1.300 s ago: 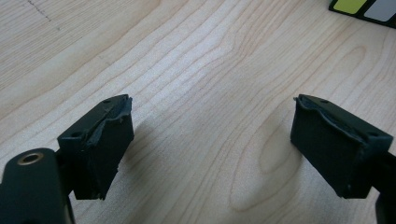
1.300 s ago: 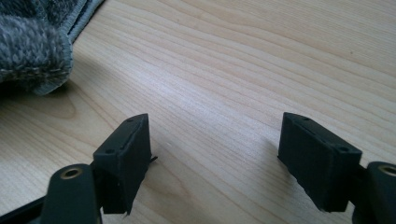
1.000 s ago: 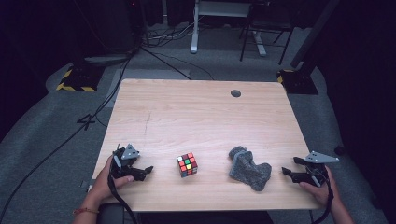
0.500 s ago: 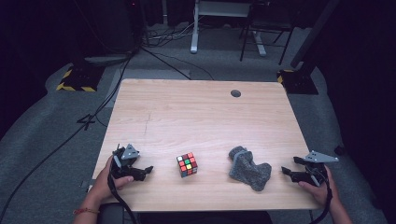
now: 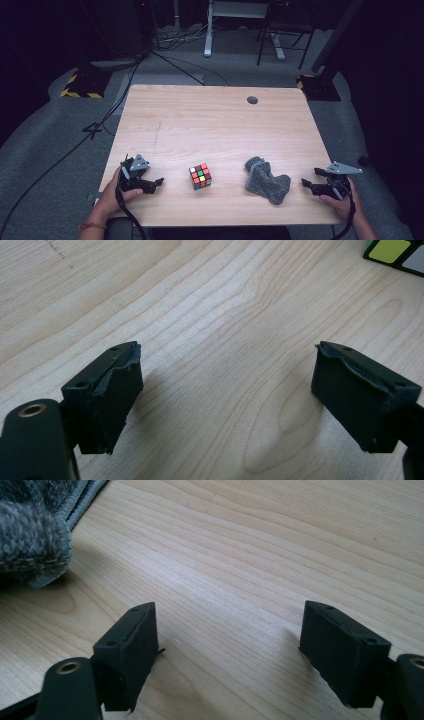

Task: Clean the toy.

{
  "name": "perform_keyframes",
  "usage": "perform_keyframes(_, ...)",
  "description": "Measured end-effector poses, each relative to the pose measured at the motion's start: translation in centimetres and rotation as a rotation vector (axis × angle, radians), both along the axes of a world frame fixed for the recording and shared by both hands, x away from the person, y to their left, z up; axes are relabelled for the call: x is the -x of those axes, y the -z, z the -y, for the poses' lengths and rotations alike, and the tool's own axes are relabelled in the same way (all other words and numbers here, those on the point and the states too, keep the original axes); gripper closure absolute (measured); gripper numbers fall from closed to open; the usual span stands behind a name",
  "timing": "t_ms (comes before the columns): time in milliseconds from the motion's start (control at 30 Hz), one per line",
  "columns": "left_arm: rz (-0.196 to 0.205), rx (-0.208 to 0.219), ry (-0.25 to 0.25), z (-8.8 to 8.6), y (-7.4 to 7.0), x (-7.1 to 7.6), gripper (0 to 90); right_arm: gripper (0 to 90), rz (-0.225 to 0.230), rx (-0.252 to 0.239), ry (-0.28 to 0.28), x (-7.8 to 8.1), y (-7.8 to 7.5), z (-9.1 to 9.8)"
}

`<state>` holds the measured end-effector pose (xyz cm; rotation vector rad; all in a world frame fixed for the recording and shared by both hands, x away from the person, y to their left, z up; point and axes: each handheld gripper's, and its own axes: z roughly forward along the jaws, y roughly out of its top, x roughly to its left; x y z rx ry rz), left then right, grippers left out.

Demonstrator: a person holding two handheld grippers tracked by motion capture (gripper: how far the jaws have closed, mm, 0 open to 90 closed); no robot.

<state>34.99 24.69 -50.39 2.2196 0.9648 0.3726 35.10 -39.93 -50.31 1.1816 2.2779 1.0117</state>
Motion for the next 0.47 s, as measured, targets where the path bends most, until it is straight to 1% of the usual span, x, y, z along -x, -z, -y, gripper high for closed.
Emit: perform_keyframes(467,-0.005,0.004,-0.002,0.02,0.01,-0.06,13.6,23.6,0.0,-0.001,-0.001,0.01,0.0,0.03)
